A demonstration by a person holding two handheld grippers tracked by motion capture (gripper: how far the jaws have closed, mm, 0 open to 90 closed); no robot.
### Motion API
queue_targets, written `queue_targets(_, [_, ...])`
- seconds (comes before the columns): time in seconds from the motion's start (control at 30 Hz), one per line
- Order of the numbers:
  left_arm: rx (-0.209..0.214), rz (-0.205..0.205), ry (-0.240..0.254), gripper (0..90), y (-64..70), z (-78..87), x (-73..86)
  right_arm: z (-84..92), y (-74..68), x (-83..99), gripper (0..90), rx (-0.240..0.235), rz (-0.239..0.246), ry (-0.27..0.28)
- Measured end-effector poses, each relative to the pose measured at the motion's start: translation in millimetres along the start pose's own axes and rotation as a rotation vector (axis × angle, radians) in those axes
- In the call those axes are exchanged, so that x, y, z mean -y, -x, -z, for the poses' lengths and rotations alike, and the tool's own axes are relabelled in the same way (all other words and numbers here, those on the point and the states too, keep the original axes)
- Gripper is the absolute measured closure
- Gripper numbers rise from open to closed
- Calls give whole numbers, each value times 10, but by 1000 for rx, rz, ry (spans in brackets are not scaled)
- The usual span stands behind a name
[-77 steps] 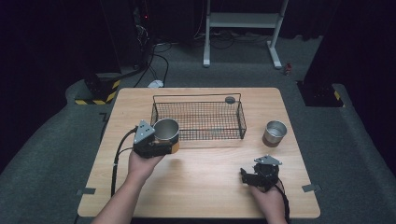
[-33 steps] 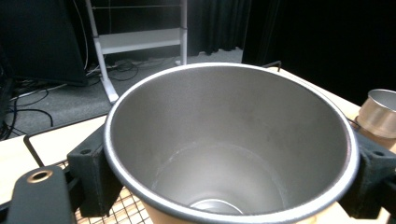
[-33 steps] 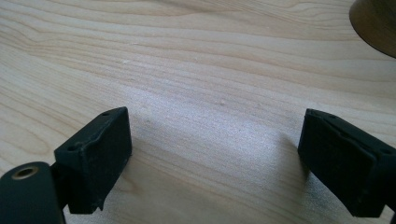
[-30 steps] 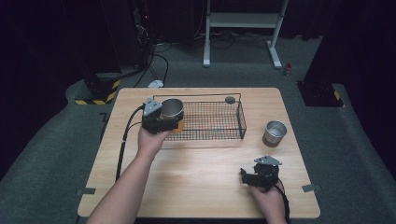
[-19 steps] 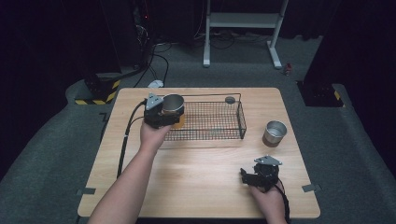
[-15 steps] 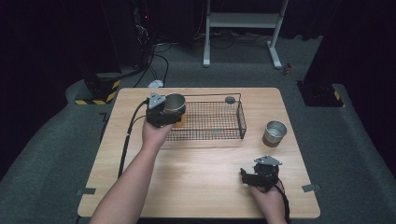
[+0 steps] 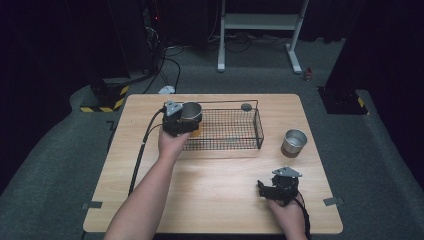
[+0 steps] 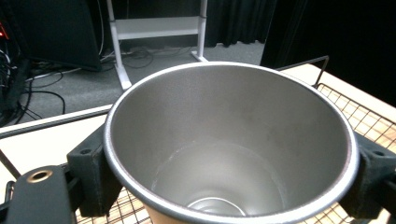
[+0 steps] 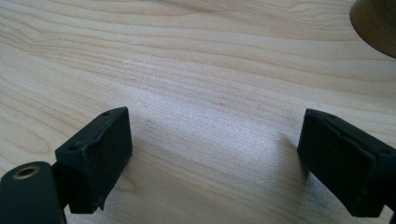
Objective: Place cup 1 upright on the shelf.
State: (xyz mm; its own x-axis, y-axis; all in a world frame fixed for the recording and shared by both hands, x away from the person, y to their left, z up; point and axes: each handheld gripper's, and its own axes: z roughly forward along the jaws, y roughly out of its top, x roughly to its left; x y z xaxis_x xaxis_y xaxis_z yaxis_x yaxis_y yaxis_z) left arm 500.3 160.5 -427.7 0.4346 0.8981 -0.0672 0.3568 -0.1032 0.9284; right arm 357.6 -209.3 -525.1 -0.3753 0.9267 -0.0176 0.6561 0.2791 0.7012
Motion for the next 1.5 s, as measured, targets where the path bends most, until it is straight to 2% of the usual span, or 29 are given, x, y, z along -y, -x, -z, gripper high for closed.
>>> queue_targets(0.13, [-2,-2,-20,133,-4,-54,36,0,0,0,98,-1,0,0])
queue_targets(0.27, [-12,22,-40,132,-33,-105,69,0,0,0,98,-1,0,0])
queue_targets(0.37, [-20,12,-66,132,-43,-135,105,0,2,0,98,-1,3,1])
queue_targets(0.67, [-34,33,-113,132,-76,-151,214,0,-1,1,99,0,2,2])
queue_targets(0.93, [-51,30,-120,131,-63,-154,246,3,-8,4,101,2,-3,1])
queue_targets(1.2, [-65,4,-160,130,-62,-187,291,2,-6,3,101,1,-2,2])
queue_targets(1.5, [-51,19,-152,131,-38,-210,296,1,-3,2,101,1,2,2])
